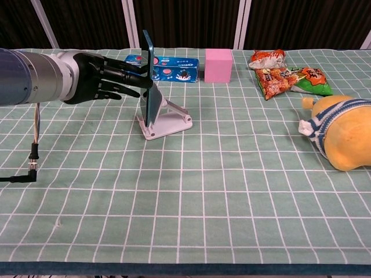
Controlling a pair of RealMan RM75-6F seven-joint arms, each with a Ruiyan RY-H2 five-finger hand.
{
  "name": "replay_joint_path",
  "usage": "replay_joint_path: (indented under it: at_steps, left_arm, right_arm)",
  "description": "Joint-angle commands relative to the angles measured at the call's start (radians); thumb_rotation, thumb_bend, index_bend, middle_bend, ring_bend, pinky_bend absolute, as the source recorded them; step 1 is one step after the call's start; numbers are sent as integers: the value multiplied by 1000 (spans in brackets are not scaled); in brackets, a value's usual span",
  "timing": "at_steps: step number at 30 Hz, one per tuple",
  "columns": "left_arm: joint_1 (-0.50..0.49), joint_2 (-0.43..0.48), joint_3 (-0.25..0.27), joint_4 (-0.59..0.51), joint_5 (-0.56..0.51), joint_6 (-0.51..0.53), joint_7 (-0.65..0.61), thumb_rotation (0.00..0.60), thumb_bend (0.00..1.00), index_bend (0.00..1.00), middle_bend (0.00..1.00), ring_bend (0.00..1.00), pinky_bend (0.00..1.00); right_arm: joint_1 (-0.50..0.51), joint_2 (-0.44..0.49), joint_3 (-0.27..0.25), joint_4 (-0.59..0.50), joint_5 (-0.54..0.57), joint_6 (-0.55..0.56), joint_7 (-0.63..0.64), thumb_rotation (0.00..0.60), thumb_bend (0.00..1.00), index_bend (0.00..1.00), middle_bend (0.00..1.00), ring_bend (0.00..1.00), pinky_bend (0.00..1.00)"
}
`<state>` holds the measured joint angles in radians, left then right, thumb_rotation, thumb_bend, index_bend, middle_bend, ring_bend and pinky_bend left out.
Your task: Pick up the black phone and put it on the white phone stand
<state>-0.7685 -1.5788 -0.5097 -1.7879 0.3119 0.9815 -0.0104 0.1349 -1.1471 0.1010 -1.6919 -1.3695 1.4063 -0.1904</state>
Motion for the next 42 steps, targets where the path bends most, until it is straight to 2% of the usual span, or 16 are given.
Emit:
replay_joint_path:
  at_steps: [1,42]
  left_arm:
    - [-2,2,3,4,-1,-4,-3,600,495,684,754,259,30]
    - [-28,-13,40,81,-19,-56,-43,600,493,659,726,244,30]
  right_arm:
    - [0,0,0,0,0,0,0,600,425,8,0,0,140]
    - [0,0,1,-1,1,1,0,600,425,8,0,0,140]
